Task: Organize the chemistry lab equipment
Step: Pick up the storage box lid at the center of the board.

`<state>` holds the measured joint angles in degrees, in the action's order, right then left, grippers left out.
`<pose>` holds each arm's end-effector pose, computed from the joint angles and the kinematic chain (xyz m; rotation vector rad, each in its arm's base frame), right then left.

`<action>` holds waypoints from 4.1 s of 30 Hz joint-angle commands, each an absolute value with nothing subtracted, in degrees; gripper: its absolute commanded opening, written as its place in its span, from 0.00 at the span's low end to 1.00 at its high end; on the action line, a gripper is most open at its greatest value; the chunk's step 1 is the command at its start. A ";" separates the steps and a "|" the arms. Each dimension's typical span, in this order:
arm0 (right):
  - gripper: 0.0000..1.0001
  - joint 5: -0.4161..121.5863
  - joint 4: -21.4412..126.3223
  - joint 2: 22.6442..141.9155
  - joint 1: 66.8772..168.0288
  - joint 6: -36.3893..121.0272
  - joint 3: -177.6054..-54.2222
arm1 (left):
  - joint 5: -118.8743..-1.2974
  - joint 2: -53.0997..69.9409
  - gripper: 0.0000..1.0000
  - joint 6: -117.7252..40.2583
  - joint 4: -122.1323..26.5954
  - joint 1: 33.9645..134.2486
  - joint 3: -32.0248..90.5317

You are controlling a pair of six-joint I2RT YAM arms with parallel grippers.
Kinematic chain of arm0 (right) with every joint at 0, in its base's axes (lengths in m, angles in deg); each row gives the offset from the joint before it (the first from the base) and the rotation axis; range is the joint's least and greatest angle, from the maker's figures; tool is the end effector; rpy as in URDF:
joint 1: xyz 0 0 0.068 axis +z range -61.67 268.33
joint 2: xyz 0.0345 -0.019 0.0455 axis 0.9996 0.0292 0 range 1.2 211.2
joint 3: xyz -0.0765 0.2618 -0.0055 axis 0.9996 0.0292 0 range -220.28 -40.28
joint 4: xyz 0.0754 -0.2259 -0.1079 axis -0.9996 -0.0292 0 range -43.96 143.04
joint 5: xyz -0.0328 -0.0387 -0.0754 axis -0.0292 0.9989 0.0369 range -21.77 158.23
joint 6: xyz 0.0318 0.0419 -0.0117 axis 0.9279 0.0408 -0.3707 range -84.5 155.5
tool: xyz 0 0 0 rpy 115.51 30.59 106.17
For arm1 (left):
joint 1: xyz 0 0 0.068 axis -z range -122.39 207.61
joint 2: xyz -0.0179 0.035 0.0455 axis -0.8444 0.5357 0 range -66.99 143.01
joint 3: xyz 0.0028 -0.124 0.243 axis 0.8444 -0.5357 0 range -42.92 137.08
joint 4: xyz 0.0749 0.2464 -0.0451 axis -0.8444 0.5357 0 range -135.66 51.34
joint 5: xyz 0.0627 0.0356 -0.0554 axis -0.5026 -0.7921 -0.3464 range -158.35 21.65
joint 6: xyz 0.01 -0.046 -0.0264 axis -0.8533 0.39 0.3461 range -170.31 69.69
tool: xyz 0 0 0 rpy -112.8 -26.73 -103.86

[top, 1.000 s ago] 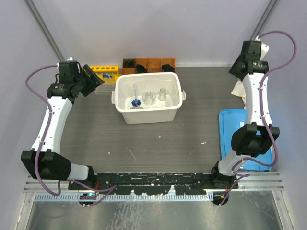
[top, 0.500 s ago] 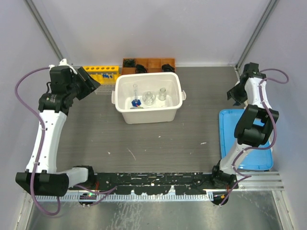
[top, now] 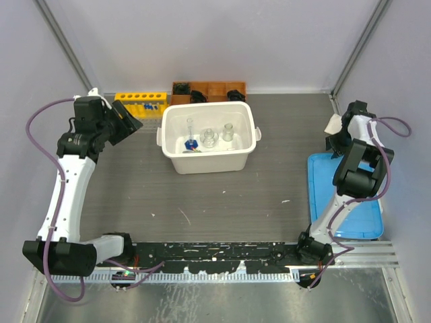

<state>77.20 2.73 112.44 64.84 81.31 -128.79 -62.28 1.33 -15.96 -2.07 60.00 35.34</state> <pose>0.3615 -0.1632 0.2159 1.6294 2.2998 -0.1356 0.2441 -0.0140 0.3996 -0.5440 2.1260 -0.4807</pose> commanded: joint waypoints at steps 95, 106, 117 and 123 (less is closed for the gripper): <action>0.01 46.33 144.35 110.78 98.31 150.64 -153.58 | -42.45 45.86 0.94 74.27 -127.49 79.65 34.59; 0.01 46.30 143.71 110.10 99.48 151.07 -157.60 | -41.84 47.23 0.94 74.14 -127.63 83.11 33.60; 0.01 45.61 143.75 104.27 100.31 149.90 -152.00 | -43.47 50.20 0.93 75.46 -127.64 84.84 36.94; 0.01 44.94 145.08 101.05 100.87 148.63 -146.32 | -44.62 49.58 0.93 76.17 -127.67 84.99 38.01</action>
